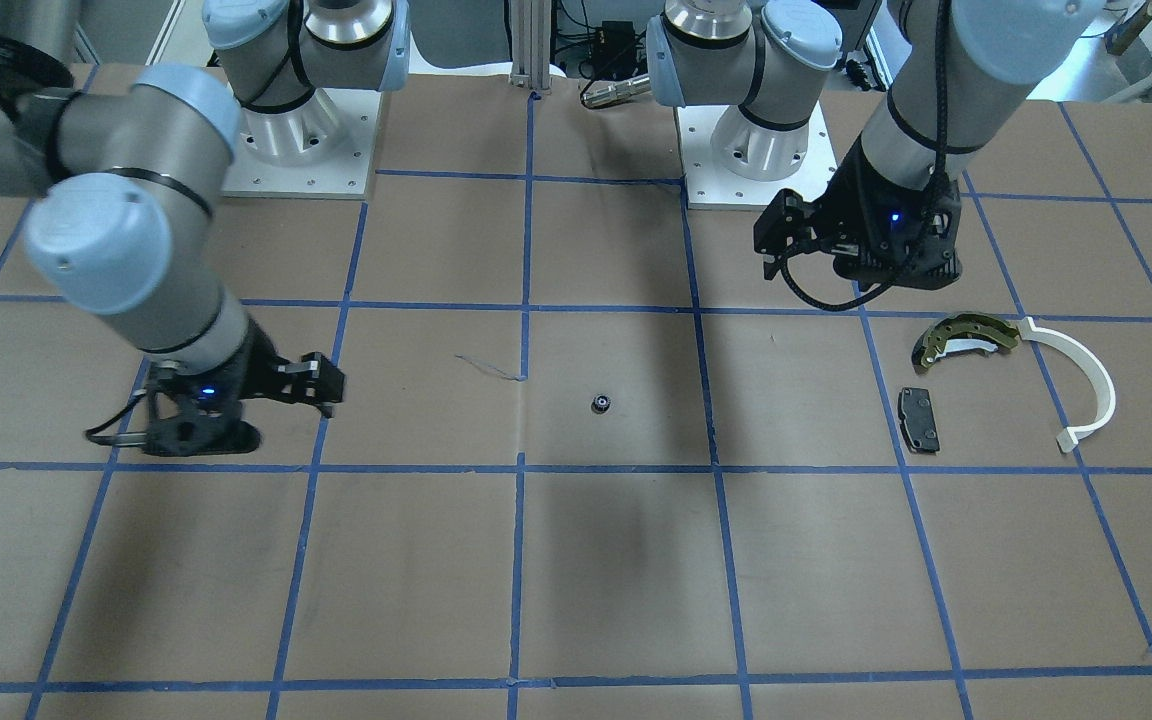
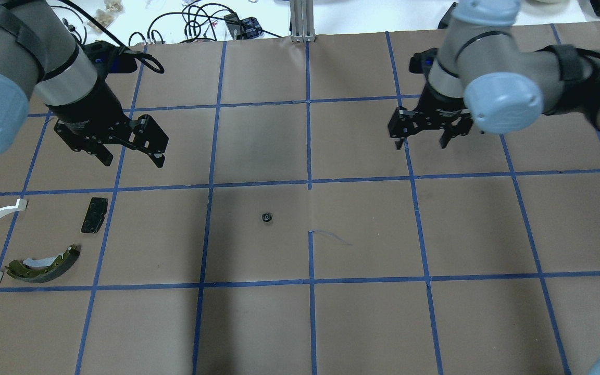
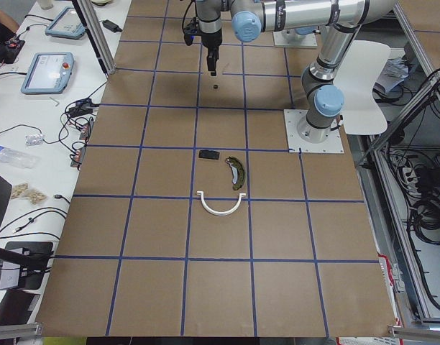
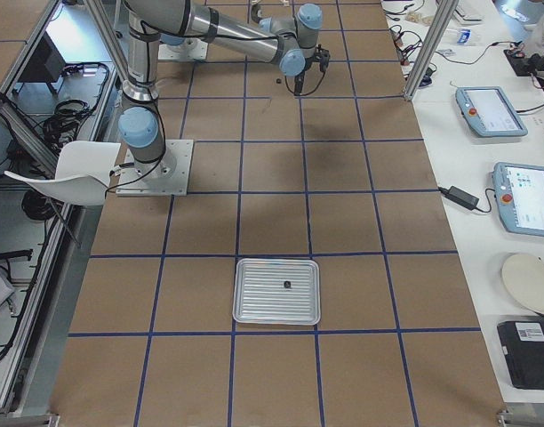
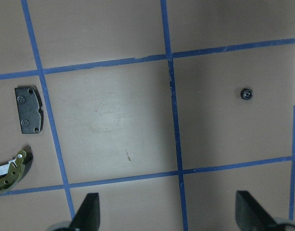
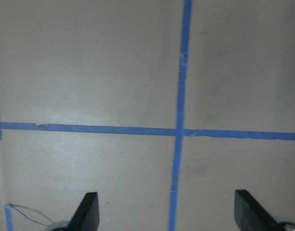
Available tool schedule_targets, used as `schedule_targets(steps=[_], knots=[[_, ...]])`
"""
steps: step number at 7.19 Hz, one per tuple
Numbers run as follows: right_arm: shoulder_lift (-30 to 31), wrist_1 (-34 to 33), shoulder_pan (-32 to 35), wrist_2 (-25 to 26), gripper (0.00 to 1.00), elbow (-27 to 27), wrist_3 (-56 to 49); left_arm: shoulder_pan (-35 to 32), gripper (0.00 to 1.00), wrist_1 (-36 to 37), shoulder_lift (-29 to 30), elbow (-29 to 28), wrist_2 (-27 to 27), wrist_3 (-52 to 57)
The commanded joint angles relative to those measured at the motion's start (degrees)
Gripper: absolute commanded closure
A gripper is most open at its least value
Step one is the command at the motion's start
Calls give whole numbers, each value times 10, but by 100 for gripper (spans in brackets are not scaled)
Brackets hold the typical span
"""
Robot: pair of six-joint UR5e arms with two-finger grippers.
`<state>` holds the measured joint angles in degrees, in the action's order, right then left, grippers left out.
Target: Place bearing gear from tray to pile
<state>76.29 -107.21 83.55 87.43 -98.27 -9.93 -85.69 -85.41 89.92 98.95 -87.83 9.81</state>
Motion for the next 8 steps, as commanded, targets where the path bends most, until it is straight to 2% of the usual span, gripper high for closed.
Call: schedule_targets(steps=[1,2,3,4,5,6,7,8], knots=[[24,10,-138,55,0,2,-115,-52,0,152,46,66,21,-46],[21,13,-199,62,0,0,-139,-82,0,194,60,94,15,-52],[13,10,-266,62,0,-1,-186,-114,0,204,73,108,18,-87],[-16,2,-323,63,0,9,-217,-138,0,228,95,113,14,-89],[-51,-58,-370,69,0,15,-228,-160,0,252,112,121,13,-99],[-95,-115,-387,81,0,17,-276,-176,0,291,130,126,12,-96],[-122,-150,-425,76,0,19,-324,-177,0,307,144,125,12,-89],[-133,-153,-455,73,0,19,-351,-177,0,328,160,125,12,-93]])
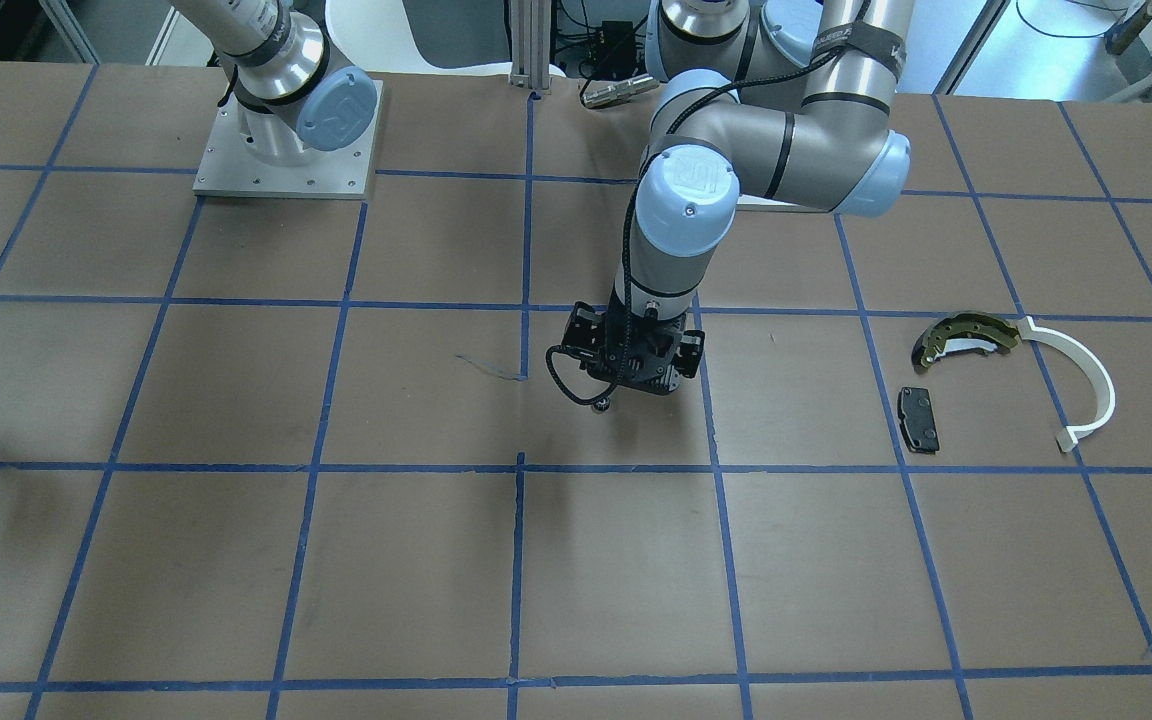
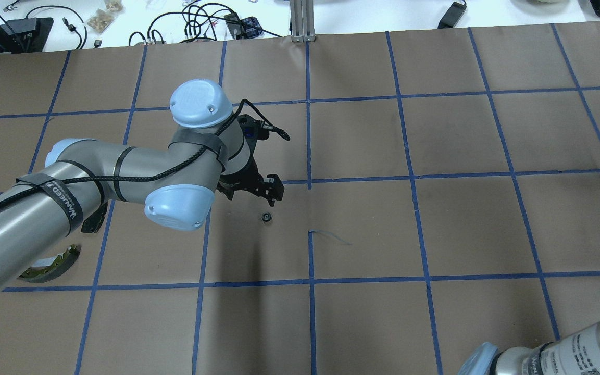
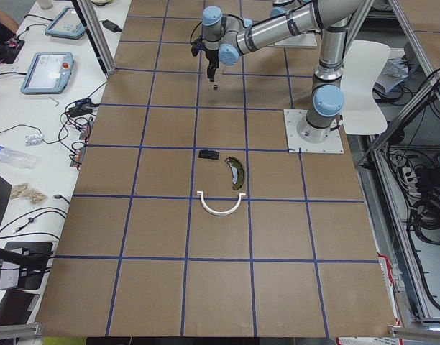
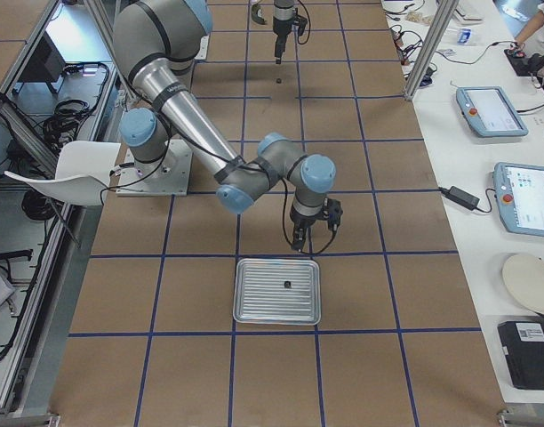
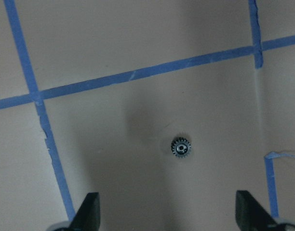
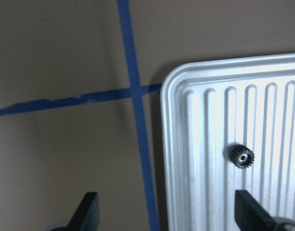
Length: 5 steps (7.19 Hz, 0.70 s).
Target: Place bearing gear from tray to pile
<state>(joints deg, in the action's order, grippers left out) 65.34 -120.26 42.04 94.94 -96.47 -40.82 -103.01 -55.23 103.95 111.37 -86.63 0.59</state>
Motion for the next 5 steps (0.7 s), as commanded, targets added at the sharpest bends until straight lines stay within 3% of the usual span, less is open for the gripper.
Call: schedule_targets(steps=[1,2,3,5], knots=[[-41,-54,-45,4,0,3,-48,-4,0,47,36,3,-4,-2],[-66,-83,-46,5,1,5,-65,-4,5,48,44,4,-9,-1],[-83,-111,-47,3,3,11,-85,-4,17,48,49,5,-21,4],[-86,-111,-47,0,20,14,-105,-5,22,50,60,4,-21,3]])
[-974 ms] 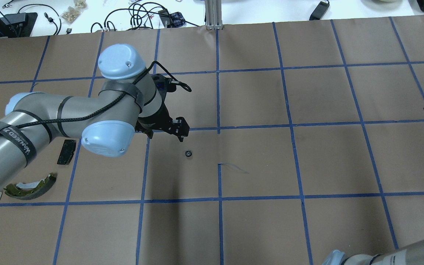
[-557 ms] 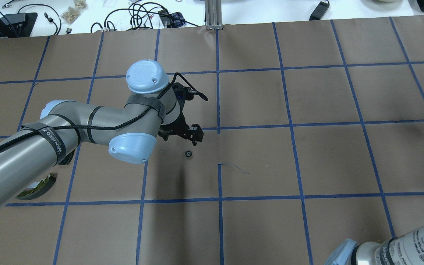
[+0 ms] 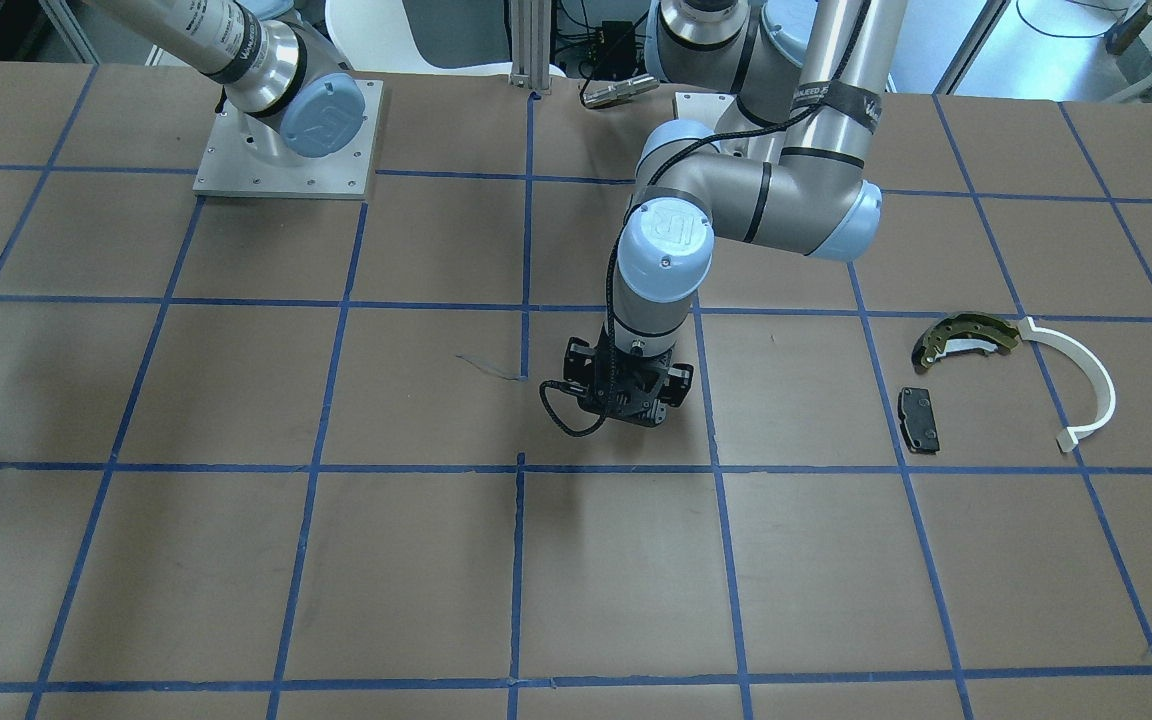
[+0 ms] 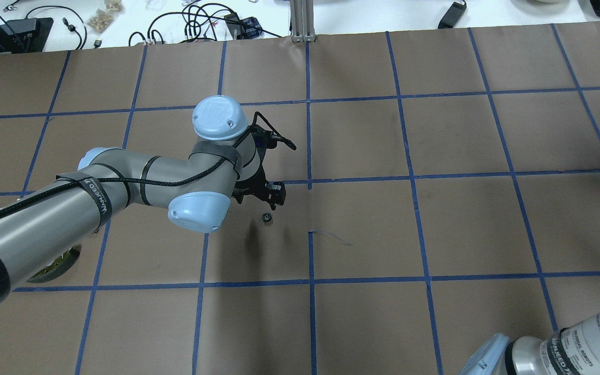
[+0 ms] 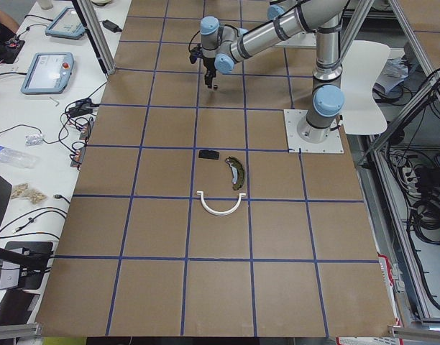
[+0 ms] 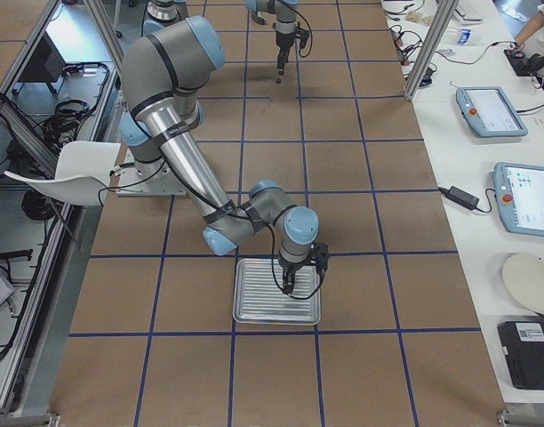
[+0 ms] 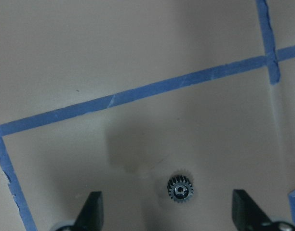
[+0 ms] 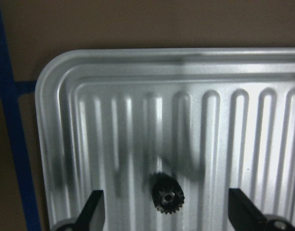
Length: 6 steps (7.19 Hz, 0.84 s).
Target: Place bearing gear from tray to pile
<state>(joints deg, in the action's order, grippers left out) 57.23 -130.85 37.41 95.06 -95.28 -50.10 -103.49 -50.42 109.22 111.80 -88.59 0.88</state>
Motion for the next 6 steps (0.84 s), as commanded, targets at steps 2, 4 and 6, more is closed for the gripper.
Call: schedule_targets(steps=[2,4,6], knots=[[-5,-5,-1,5,37,-3,-32,-2,23,2,17,-1,-1,-8],[-3,-5,-1,7,52,-2,-33,-5,24,4,25,-2,-1,-11],[-3,-5,-1,7,70,-4,-50,-12,25,4,27,-2,0,-11]])
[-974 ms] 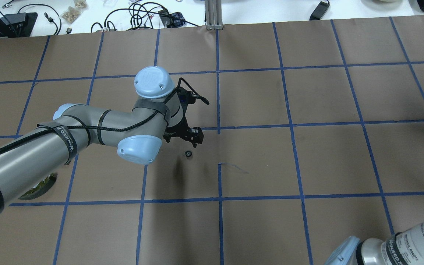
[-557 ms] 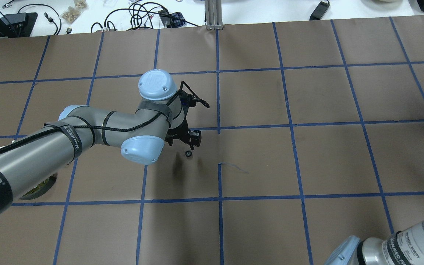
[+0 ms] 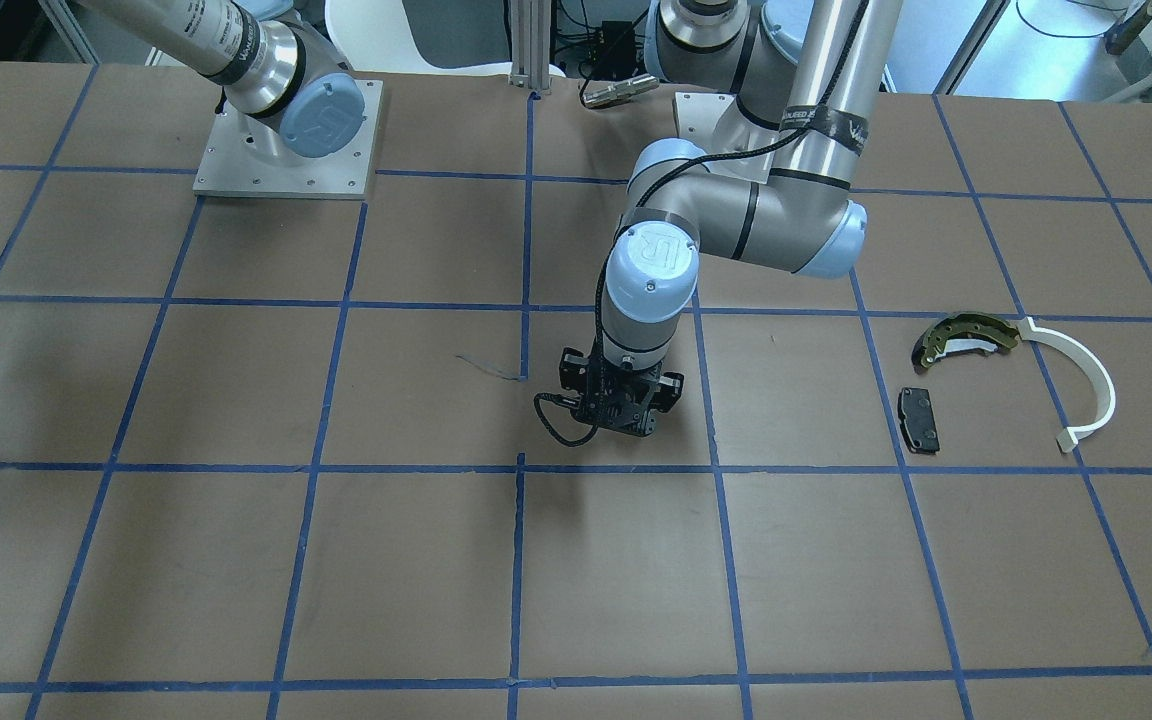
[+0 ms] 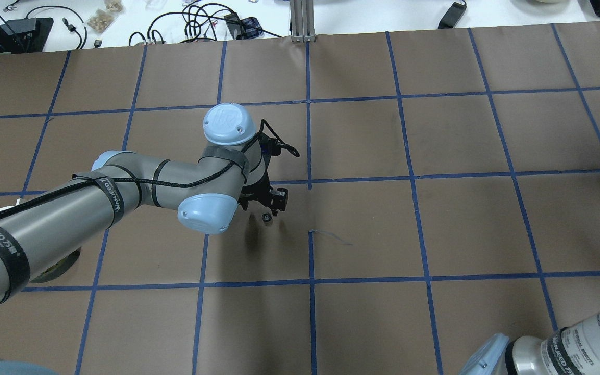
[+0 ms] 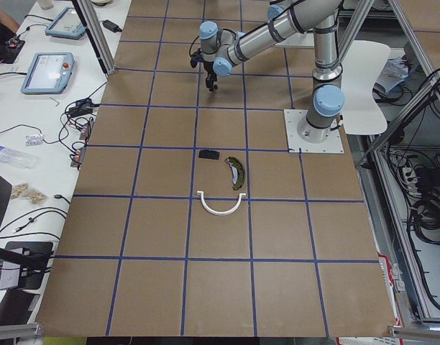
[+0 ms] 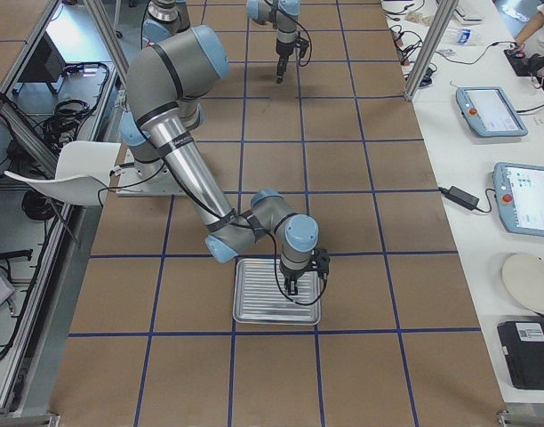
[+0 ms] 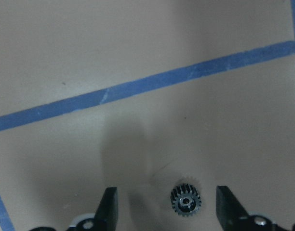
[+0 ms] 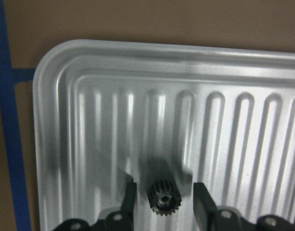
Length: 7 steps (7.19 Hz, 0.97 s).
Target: Place bearing gear from tray to pile
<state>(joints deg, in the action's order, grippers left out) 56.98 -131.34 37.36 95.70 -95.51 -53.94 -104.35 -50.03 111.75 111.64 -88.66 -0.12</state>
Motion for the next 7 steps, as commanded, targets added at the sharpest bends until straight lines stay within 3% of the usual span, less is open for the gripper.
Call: schedule_targets(steps=[1,4,5,7], knots=[[0,1,0,0,71,-2,-13,-3,28,0,4,0,1,0],[10,11,-1,1,90,2,-11,-3,34,0,12,1,2,3],[29,17,2,9,95,-2,-3,-3,55,0,14,1,2,3],[91,117,27,-3,98,-6,50,-3,100,-1,15,-1,1,7]])
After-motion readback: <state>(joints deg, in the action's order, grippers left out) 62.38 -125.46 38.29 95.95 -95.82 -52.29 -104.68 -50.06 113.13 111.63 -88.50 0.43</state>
